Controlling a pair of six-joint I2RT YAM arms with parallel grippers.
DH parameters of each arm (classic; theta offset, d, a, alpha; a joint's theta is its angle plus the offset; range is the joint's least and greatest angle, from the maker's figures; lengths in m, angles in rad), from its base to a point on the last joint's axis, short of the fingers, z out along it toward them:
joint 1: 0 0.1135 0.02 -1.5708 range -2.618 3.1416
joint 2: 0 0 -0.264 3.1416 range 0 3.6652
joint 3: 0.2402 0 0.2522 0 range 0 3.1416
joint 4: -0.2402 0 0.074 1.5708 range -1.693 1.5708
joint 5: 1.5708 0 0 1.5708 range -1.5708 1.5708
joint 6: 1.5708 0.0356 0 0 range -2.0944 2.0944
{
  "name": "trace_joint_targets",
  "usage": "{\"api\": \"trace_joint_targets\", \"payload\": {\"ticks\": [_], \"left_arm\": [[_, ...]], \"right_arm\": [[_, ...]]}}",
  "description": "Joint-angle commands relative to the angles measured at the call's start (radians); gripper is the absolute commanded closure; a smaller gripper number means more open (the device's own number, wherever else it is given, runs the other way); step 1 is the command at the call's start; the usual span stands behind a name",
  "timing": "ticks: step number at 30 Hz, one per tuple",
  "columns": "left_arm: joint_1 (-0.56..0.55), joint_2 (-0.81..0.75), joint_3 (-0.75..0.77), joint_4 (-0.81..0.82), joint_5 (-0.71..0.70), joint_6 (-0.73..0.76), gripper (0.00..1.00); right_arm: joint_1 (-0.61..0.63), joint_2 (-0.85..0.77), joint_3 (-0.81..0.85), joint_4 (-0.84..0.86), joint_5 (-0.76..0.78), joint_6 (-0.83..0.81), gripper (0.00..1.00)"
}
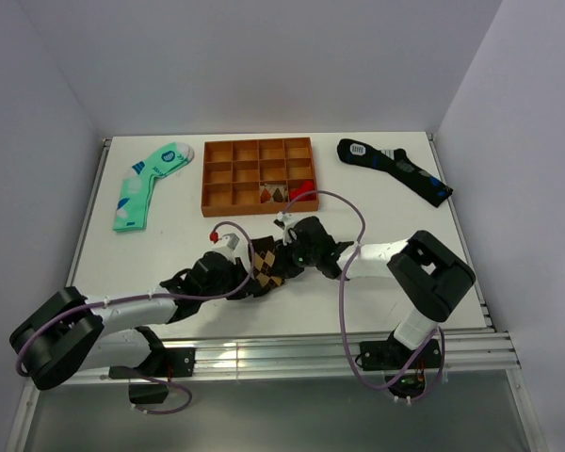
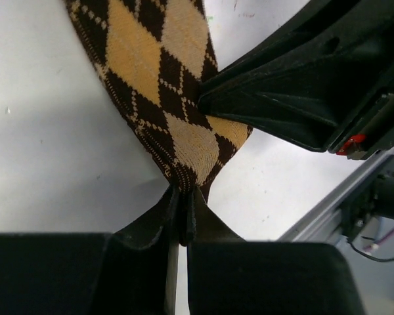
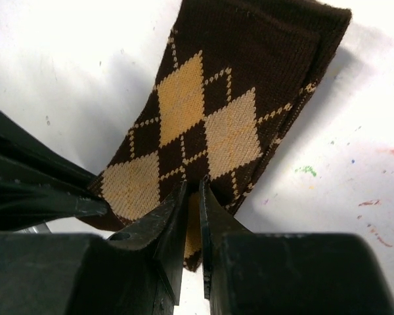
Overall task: Roll the socks
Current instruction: Roll the sock at the center of the board.
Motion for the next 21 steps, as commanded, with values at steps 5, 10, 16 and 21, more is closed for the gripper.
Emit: {"api": "trace_joint_targets", "payload": {"ticks": [5,10,16,21], "left_arm": [[0.093,-0.015,0.003,-0.055,0.193,-0.100,1.00],[0.139,0.012,-0.021,-0.041,0.292,-0.163,1.00],[0.209,0.061,-0.037,-0.032,0.384,-0.235,1.00],[0.235,0.065,-0.054,-0.053,0.425,-0.285,1.00]], "right_arm": [[0.011,-0.025,-0.054,0.087,-0.022,0.023,0.81],[0.034,-0.025,-0.083,0.144,-0.029,0.038,0.81],[0.055,-0.040,-0.124,0.204,-0.027,0.052,0.81],[0.066,-0.091,-0.182,0.265,-0.004,0.060,0.79]]}}
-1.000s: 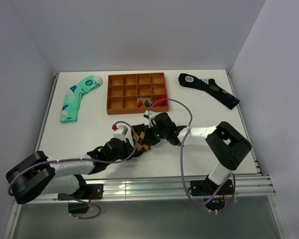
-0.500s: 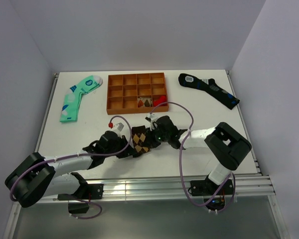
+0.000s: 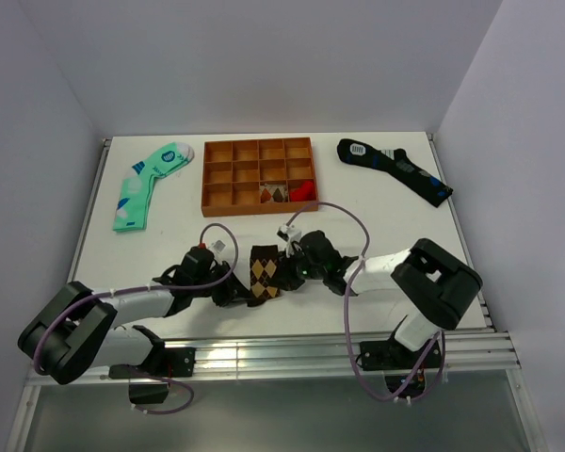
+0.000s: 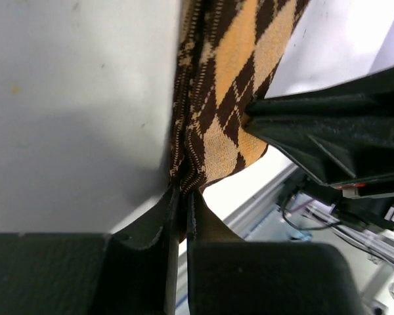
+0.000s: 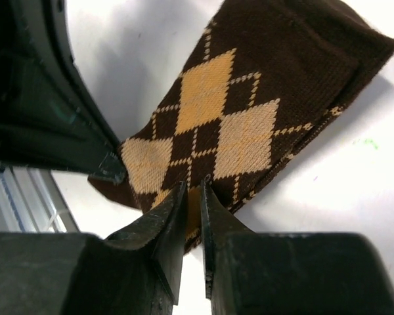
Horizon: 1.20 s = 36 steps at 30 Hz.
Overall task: Roll the socks
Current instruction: Roll the sock at the center of the board.
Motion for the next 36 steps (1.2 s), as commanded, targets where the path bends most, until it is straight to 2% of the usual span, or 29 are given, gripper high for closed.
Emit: {"api": "trace_joint_targets", "payload": {"ticks": [1,6,10,15,23,25,29,30,31,32,36], "left_arm": [[0.023,0.005,-0.014,-0.005,0.075,-0.052,1.00],[0.031,-0.020,0.014,-0.102,0.054,-0.039,1.00],[0.029,-0.104,0.025,-0.151,0.019,-0.015,1.00],[0.028,-0.166,0.040,-0.168,-0.014,0.051,1.00],[0.007,-0.132,0.075,-0.171,-0.072,0.151,0.99],[-0.042,-0.124,0.086,-0.177,-0.121,0.177,0.95],[-0.180,-0.127,0.156,-0.275,-0.328,0.220,0.68],[-0.206,-0.147,0.163,-0.286,-0.361,0.220,0.64],[-0.243,-0.159,0.169,-0.297,-0.377,0.220,0.61],[-0.256,-0.175,0.175,-0.305,-0.450,0.223,0.58],[-0.303,-0.267,0.189,-0.328,-0.599,0.253,0.56]], "right_arm": [[0.013,-0.070,-0.036,0.068,0.018,0.003,0.78],[0.016,-0.118,-0.087,0.154,0.044,0.016,0.71],[0.019,-0.106,-0.058,0.146,0.047,0.016,0.71],[0.042,0.014,0.045,0.016,0.093,0.001,0.75],[0.007,0.106,0.206,-0.221,0.171,-0.020,0.77],[0.002,0.117,0.252,-0.269,0.190,-0.052,0.78],[-0.022,0.131,0.319,-0.377,0.165,-0.108,0.78],[-0.028,0.131,0.330,-0.389,0.160,-0.120,0.78],[-0.032,0.135,0.351,-0.403,0.144,-0.141,0.78],[-0.045,0.138,0.365,-0.441,0.136,-0.152,0.78],[-0.070,0.140,0.422,-0.515,0.093,-0.204,0.78]]}}
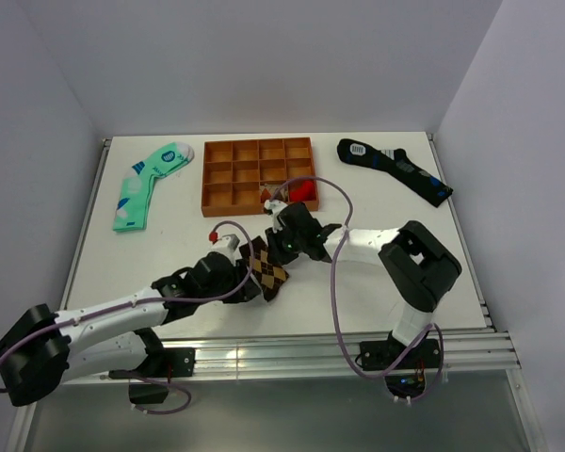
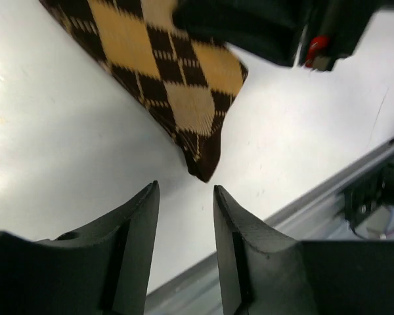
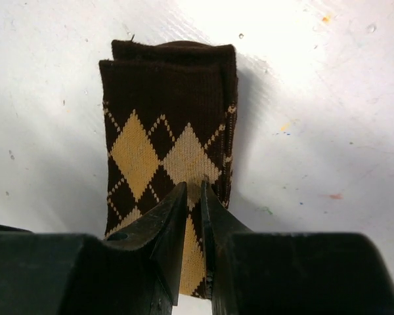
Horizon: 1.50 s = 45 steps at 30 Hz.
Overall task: Roll the socks
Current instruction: Roll the sock at the center of the board.
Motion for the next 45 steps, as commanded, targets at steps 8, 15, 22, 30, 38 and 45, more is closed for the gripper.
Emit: {"api": "trace_joint_targets", "payload": {"ticks": [8,15,22,30,38,45], "left_arm": [[-0.228,-0.025,0.058,0.124,-0.463,0.172,0.53],[-0.381,0.205,0.196,0.134,-0.654,0.362,0.51],[-0.405,0.260,0.237,0.148,-0.645,0.518,0.46],[-0.405,0.248,0.224,0.136,-0.585,0.574,0.46],[-0.403,0.280,0.230,0.156,-0.570,0.574,0.46],[-0.395,0.320,0.219,0.156,-0.534,0.568,0.46]], "right_arm": [[-0.063,-0.005,0.115,-0.169,-0.128,-0.111,0.78],[-0.078,-0.040,0.107,-0.148,-0.203,-0.079,0.79],[-0.078,-0.041,0.107,-0.125,-0.322,-0.031,0.78],[-0.105,-0.047,0.012,-0.073,-0.501,0.055,0.79],[-0.113,-0.002,-0.034,-0.113,-0.509,0.061,0.82],[-0.116,0.054,-0.011,-0.171,-0.452,0.039,0.82]]}}
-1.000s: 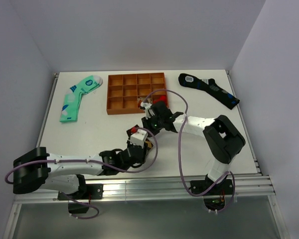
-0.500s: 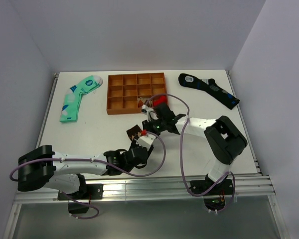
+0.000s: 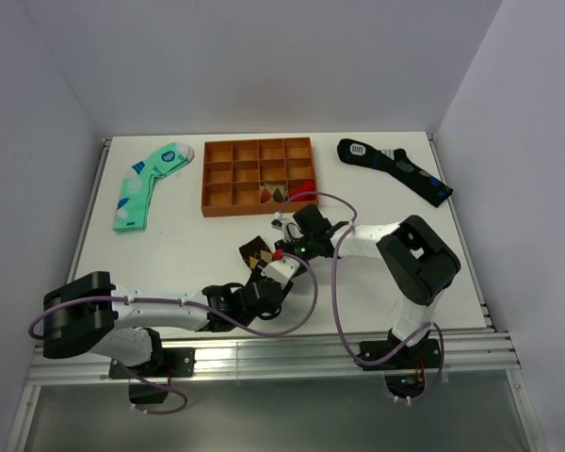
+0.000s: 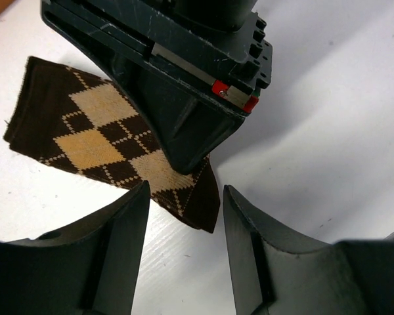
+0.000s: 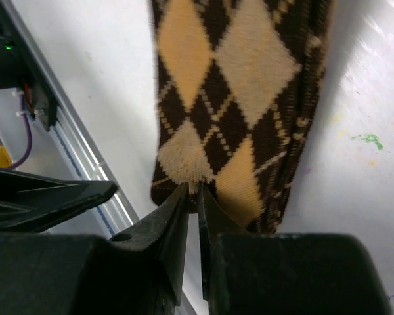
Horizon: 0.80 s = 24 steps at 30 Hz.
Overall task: Roll the socks
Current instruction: Roll the sock at the center of the board.
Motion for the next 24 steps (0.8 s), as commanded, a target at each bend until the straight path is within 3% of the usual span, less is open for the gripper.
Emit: {"api": "trace_joint_targets", "payload": {"ticks": [1,12,24], "left_arm": [[0.000,0.019,0.015,0.043,0.024,0.009,0.45],[0.002,0.043,0.020,0.051,-0.013,-0.002,0.45],[0.006,0.143,0.083,-0.032,-0.095,-0.017,0.40]], "right_arm": [[-0.012,0.048,0.026,-0.030,0.025,-0.014,0.83],[-0.030,-0.065,0.031,-0.028,-0.012,0.013,0.82],[-0.050,0.061,0.128,-0.059,-0.021,0.012,0.83]]}}
